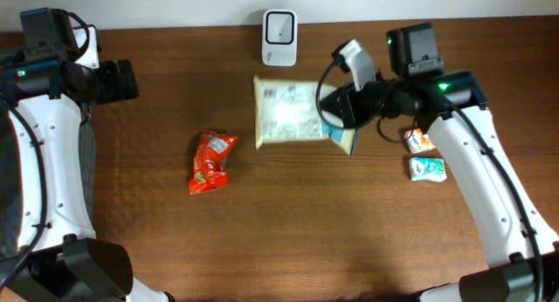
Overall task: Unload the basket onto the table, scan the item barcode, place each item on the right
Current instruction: 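Lift the white bag and hold it against the scanner window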
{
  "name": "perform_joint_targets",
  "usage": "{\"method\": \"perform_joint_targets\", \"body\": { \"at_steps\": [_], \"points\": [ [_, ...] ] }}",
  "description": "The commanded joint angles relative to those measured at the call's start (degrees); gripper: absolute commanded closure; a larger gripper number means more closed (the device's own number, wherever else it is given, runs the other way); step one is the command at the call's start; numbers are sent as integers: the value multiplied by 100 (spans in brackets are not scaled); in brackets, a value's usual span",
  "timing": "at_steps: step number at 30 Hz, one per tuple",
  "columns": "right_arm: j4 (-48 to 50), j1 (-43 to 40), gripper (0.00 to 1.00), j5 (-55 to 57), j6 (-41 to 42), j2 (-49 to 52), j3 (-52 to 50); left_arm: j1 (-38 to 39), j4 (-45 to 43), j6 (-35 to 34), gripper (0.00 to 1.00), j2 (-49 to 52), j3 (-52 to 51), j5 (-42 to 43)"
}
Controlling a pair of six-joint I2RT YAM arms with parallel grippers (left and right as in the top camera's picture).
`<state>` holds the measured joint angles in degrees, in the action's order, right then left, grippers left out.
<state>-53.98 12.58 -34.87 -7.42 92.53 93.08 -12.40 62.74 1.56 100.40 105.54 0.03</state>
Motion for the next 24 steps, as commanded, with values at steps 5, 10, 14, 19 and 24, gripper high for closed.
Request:
{"method": "perform_joint_targets", "body": {
  "at_steps": [5,10,14,19,24],
  "points": [
    [1394,1545,96,6684,-763,743,1611,-15,-4,87,1,9,11,42],
    [4441,1895,96,8581,-4417,2218,1611,-13,-2,87,1,9,11,39],
    [6719,1849,96,8599,-6369,3209,1611,-13,-2,87,1,9,11,42],
    [6922,1810,96,8164,-7305,3899,1611,-13,-2,87,1,9,11,42],
    [6924,1810,96,8096,-7691,4188,1611,-13,-2,87,1,9,11,42]
  ]
}}
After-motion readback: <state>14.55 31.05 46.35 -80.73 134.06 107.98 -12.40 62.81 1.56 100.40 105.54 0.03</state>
